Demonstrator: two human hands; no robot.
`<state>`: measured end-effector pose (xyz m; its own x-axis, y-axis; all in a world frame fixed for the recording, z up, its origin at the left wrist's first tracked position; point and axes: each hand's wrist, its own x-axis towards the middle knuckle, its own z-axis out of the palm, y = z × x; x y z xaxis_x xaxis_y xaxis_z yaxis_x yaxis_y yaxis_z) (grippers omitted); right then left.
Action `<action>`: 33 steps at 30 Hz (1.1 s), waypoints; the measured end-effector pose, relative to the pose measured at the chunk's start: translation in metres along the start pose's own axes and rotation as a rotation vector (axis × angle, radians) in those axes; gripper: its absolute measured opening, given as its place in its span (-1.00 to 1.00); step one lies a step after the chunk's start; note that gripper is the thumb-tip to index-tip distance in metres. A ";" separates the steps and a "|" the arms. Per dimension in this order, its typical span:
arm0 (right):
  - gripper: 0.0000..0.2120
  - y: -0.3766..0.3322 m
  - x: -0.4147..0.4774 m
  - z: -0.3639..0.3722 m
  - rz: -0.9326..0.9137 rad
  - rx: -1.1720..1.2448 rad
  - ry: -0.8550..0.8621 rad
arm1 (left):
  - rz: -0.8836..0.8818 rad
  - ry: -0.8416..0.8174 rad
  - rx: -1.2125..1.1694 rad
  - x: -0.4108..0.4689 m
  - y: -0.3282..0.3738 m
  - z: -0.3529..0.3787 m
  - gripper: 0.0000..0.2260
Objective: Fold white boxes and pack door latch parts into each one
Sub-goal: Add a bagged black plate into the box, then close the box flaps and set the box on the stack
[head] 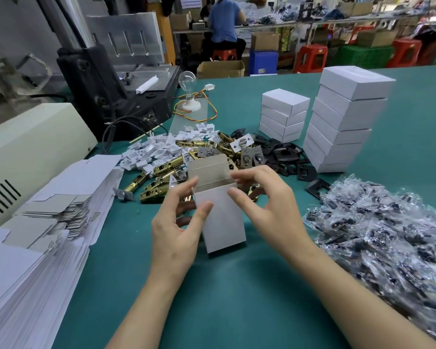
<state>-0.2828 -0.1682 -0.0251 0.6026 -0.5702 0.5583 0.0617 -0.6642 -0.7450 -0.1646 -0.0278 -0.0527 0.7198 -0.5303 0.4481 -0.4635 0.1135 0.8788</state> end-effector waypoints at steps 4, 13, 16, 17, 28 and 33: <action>-0.89 -0.003 0.003 -0.002 0.011 0.022 -0.012 | 0.016 -0.022 0.010 0.001 0.002 0.000 -0.83; -0.94 -0.012 -0.008 -0.004 0.176 0.295 -0.099 | 0.181 -0.041 0.049 0.002 0.014 -0.002 -0.87; -0.85 -0.012 -0.011 -0.003 0.277 0.473 -0.088 | 0.184 -0.015 -0.017 -0.002 0.017 0.000 -0.86; -0.79 -0.011 -0.010 -0.004 0.291 0.499 -0.101 | 0.178 -0.011 -0.050 -0.003 0.018 0.000 -0.77; -0.79 -0.014 -0.014 -0.007 0.278 0.430 -0.096 | 0.359 -0.049 0.058 -0.001 0.016 -0.008 -0.90; -0.80 -0.016 -0.015 -0.006 0.300 0.400 -0.105 | 0.306 -0.087 0.030 -0.004 0.021 -0.005 -0.64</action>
<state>-0.2974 -0.1516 -0.0199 0.7159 -0.6420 0.2743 0.1616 -0.2299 -0.9597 -0.1749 -0.0187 -0.0353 0.4985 -0.5449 0.6742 -0.6677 0.2547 0.6995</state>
